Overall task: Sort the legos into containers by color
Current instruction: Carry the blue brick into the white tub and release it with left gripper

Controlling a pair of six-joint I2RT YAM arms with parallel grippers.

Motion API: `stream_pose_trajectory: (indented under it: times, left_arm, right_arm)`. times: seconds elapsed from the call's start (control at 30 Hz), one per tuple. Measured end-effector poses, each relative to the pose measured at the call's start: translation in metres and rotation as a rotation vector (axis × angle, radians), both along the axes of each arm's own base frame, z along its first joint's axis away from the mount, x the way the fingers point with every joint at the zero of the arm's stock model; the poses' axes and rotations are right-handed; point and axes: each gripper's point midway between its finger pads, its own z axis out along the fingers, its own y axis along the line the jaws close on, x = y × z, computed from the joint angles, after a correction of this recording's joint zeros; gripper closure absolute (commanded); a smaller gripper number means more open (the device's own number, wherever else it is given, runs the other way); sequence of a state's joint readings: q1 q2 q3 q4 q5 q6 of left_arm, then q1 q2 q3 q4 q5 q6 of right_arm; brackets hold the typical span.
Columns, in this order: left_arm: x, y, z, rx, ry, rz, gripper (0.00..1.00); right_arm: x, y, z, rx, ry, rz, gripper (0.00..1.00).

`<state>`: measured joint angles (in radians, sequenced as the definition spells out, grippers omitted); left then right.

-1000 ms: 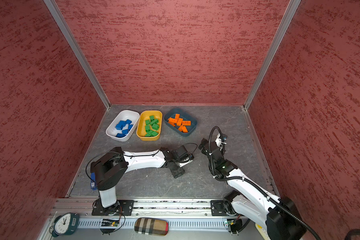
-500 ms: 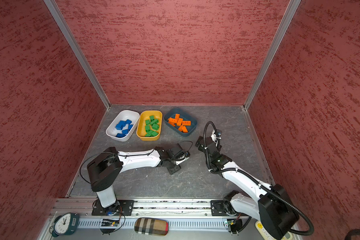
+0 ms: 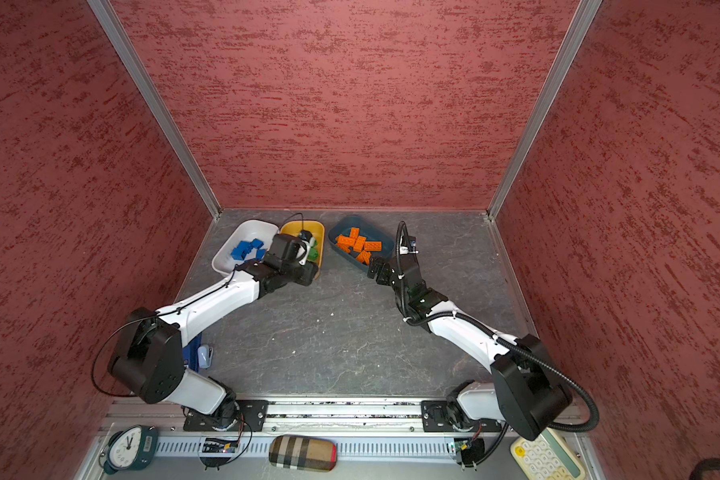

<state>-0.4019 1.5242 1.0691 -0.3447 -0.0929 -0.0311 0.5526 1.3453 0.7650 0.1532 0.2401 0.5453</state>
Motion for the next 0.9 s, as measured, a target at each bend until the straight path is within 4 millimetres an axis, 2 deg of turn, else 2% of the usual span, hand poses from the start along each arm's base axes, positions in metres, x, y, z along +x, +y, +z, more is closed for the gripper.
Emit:
stream_pose_trajectory:
  times: [0.1, 0.2, 0.3, 0.5, 0.67, 0.77, 0.9]
  left_arm:
    - [0.023, 0.056, 0.001, 0.001, -0.018, 0.177, 0.69]
    - [0.042, 0.101, 0.0, -0.002, -0.023, 0.321, 0.69]
    - [0.062, 0.135, -0.004, -0.006, -0.029, 0.431, 0.69]
    - [0.099, 0.184, -0.012, -0.039, -0.026, 0.568, 0.68]
    - [0.137, 0.206, -0.02, -0.037, -0.01, 0.599, 0.65]
    - [0.157, 0.201, -0.027, -0.03, -0.003, 0.545, 0.62]
    - [0.168, 0.189, -0.042, 0.015, 0.031, 0.409, 0.58]
  right_arm:
    - [0.002, -0.004, -0.005, -0.017, 0.005, -0.026, 0.01]
    - [0.006, -0.006, -0.004, -0.028, 0.006, -0.044, 0.01]
    - [0.011, -0.005, 0.003, -0.029, -0.002, -0.055, 0.01]
    - [0.013, -0.007, 0.006, -0.034, -0.008, -0.072, 0.01]
    - [0.012, -0.009, 0.002, -0.045, 0.006, -0.075, 0.01]
    - [0.011, -0.01, 0.001, -0.051, 0.012, -0.079, 0.01]
    - [0.009, -0.013, -0.003, -0.066, 0.026, -0.088, 0.01]
